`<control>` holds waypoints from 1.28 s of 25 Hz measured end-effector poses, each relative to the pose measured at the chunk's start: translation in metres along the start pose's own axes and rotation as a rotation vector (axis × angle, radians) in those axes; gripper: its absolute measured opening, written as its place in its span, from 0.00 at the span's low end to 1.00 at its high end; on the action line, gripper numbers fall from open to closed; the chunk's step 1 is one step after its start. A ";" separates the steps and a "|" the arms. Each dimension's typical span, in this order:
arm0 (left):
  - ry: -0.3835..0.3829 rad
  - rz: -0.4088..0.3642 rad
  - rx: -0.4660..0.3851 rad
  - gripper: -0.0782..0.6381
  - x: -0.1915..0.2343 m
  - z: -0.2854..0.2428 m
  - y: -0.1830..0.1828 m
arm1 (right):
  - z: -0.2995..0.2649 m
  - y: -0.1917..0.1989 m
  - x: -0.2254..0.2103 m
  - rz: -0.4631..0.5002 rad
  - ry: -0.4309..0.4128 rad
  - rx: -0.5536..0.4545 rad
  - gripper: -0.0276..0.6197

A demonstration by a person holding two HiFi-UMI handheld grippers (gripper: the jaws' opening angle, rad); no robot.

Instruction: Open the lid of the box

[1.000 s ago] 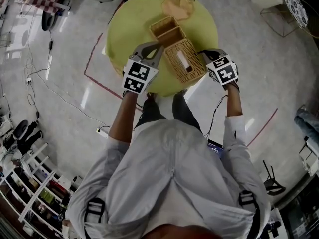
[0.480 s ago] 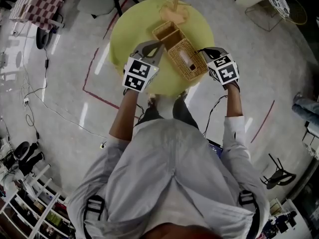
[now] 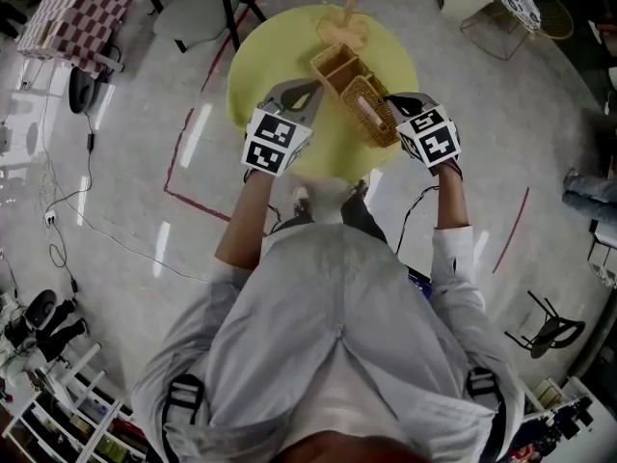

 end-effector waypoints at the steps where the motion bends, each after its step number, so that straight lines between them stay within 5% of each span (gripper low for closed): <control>1: 0.007 0.001 -0.005 0.15 0.000 0.005 0.001 | 0.001 -0.002 0.006 -0.002 0.007 -0.003 0.08; 18: 0.000 0.009 -0.004 0.15 -0.003 0.067 0.033 | -0.016 0.000 0.111 -0.019 -0.078 -0.038 0.08; 32: -0.062 0.051 0.072 0.15 0.012 0.089 0.082 | -0.086 0.036 0.167 -0.026 -0.218 0.058 0.08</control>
Point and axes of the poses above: the fingertips, and each gripper's own axes: z backward along the fingers, x to its left, y out of its underside, the point moved 1 cm from there along z, backward along the fingers, and after that the axes turned 4 degrees about -y, right-handed, at the moved point
